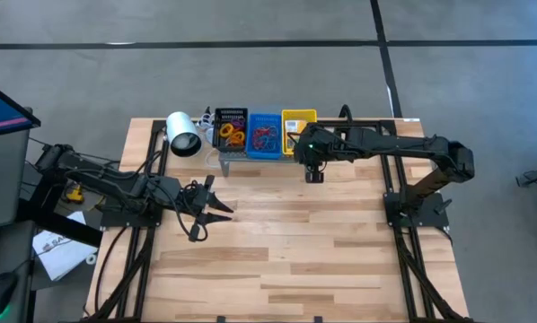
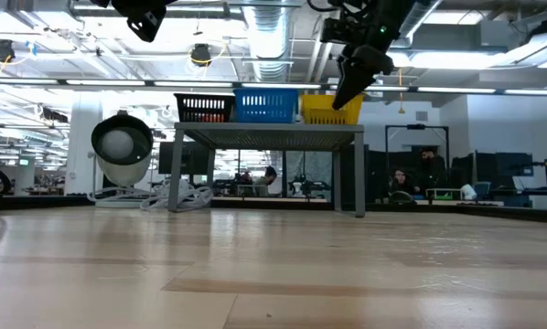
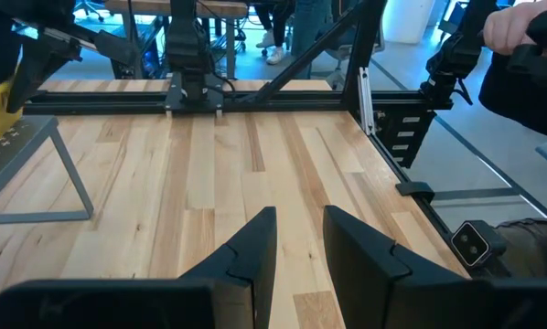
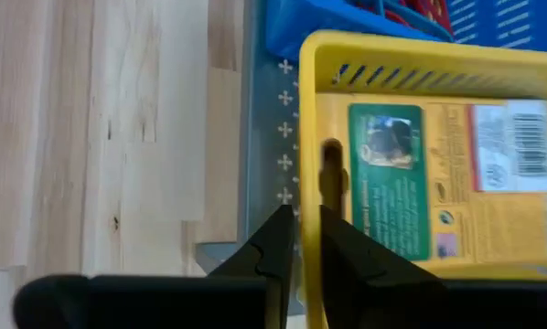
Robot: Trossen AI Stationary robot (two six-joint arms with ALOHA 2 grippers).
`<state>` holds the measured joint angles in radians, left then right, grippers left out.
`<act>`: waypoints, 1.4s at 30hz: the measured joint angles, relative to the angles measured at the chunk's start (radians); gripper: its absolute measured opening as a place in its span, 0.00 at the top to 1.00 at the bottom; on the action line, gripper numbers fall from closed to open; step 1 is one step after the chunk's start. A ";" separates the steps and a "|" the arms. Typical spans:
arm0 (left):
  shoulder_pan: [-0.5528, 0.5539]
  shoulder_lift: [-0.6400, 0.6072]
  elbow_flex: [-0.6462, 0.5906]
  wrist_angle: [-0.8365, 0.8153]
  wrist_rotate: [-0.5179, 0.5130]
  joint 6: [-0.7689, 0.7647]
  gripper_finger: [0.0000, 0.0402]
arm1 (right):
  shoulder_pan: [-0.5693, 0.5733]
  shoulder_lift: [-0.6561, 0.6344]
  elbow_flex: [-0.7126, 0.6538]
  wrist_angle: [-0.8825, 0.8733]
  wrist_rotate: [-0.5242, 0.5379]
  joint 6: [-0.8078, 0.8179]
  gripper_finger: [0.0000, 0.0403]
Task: Pick & Place Office Desk Supplies
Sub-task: Put the yellow basket on the shelf, then return to Home Position
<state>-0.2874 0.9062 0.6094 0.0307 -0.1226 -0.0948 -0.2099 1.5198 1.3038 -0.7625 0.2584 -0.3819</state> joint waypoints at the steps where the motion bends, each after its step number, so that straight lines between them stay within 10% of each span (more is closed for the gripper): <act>1: 0.000 0.000 0.000 0.000 -0.001 0.000 0.78 | 0.000 0.000 0.000 -0.002 0.000 0.000 0.91; 16: 0.000 0.000 0.000 0.000 -0.003 0.004 0.78 | 0.001 -0.003 0.040 -0.008 -0.003 -0.012 0.83; 33: 0.001 0.000 0.000 0.004 -0.003 0.020 0.78 | 0.010 -0.003 0.115 -0.048 -0.025 0.005 0.45; 42: 0.002 -0.113 0.011 0.056 -0.009 0.147 0.78 | 0.070 -0.071 0.115 -0.040 -0.024 0.005 0.41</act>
<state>-0.2855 0.7928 0.6208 0.0864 -0.1314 0.0523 -0.1395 1.4487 1.4185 -0.8021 0.2340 -0.3766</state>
